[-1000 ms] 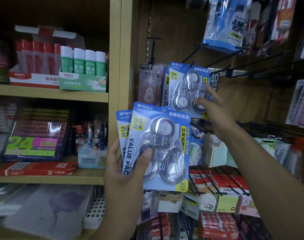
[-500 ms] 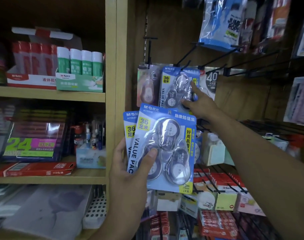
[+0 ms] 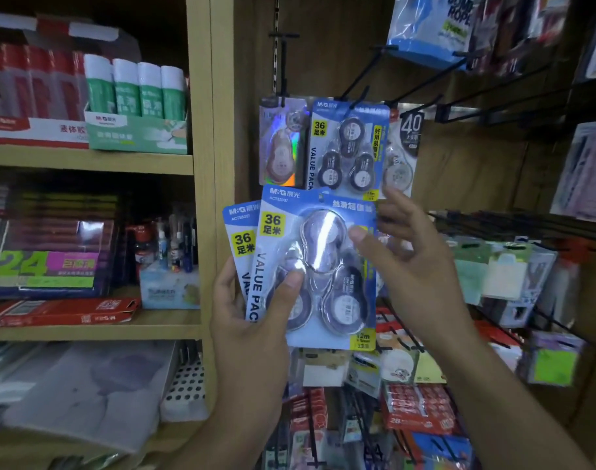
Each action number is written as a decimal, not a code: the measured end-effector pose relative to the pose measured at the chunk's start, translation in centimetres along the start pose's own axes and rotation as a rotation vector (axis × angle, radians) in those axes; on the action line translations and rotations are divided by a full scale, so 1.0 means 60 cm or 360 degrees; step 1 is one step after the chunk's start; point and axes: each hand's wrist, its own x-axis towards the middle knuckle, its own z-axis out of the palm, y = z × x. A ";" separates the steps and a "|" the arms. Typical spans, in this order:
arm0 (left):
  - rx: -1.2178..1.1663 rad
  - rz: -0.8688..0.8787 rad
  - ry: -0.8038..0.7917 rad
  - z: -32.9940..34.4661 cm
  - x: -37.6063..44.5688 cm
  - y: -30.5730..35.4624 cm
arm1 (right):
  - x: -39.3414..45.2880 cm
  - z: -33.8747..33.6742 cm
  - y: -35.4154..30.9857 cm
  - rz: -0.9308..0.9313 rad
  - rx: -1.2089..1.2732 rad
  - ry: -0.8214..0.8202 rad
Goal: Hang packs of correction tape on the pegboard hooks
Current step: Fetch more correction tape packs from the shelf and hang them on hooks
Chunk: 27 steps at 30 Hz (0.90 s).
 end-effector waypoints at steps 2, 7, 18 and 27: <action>-0.0006 0.0014 0.0049 0.003 -0.002 -0.003 | -0.047 0.019 0.013 -0.0010 0.0006 -0.0004; -0.0086 0.0080 0.0091 0.011 -0.004 -0.004 | -0.112 0.057 0.036 -0.0042 -0.0071 -0.0033; 0.0049 -0.0038 0.0053 -0.022 0.016 0.003 | -0.053 0.024 0.039 0.0047 0.0166 -0.0059; 0.0041 -0.0016 0.0165 -0.010 0.036 0.001 | 0.161 0.014 0.039 -0.0109 0.0183 0.0552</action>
